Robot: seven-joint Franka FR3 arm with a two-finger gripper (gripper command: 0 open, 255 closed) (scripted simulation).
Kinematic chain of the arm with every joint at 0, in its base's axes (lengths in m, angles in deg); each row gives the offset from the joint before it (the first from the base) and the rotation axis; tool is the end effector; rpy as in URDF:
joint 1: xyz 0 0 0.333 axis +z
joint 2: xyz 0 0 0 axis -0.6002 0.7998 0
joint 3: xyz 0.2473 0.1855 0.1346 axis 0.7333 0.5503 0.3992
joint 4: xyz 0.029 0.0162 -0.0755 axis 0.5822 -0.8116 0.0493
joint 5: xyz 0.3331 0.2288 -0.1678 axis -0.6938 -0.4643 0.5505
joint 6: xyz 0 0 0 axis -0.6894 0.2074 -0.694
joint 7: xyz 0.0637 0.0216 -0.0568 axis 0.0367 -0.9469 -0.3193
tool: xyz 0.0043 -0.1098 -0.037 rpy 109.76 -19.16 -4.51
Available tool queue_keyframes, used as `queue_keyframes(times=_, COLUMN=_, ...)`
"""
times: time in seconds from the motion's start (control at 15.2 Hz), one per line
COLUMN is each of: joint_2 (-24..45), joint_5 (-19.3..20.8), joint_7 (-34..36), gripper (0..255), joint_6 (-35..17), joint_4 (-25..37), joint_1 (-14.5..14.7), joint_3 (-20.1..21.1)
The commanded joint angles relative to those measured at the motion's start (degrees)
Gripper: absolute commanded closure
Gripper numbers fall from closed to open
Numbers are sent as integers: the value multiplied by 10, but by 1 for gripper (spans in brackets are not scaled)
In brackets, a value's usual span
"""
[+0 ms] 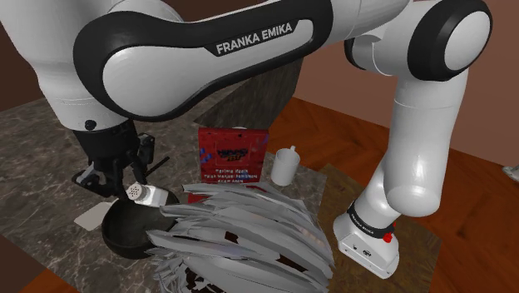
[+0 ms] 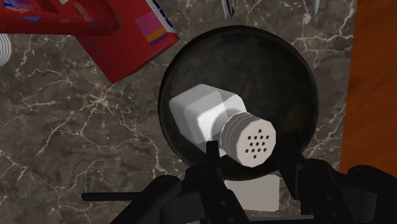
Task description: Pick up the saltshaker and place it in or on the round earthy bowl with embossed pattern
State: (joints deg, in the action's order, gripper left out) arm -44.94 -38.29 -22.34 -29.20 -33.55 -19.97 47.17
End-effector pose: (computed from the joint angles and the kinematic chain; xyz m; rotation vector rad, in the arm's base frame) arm 0.4082 0.5639 0.4677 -3.0801 -0.6034 0.0243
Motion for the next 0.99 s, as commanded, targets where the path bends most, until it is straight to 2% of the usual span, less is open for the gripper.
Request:
queue_keyframes(times=0.0, joint_2=0, joint_5=0, joint_7=0, gripper=255, joint_6=0, joint_4=0, joint_1=0, joint_3=0)
queue_keyframes(times=0.13, joint_2=0, joint_5=0, joint_7=0, gripper=255, joint_6=0, joint_4=0, joint_1=0, joint_3=0)
queue_keyframes(times=0.2, joint_2=0, joint_5=0, joint_7=0, gripper=0, joint_6=0, joint_4=0, joint_1=0, joint_3=0)
queue_keyframes(times=0.53, joint_2=0, joint_5=0, joint_7=0, gripper=0, joint_6=0, joint_4=0, joint_1=0, joint_3=0)
queue_keyframes(times=0.79, joint_2=-3, joint_5=-5, joint_7=-6, gripper=0, joint_6=71, joint_4=70, joint_1=9, joint_3=4)
queue_keyframes(times=0.92, joint_2=-3, joint_5=-5, joint_7=-6, gripper=0, joint_6=71, joint_4=70, joint_1=9, joint_3=4)
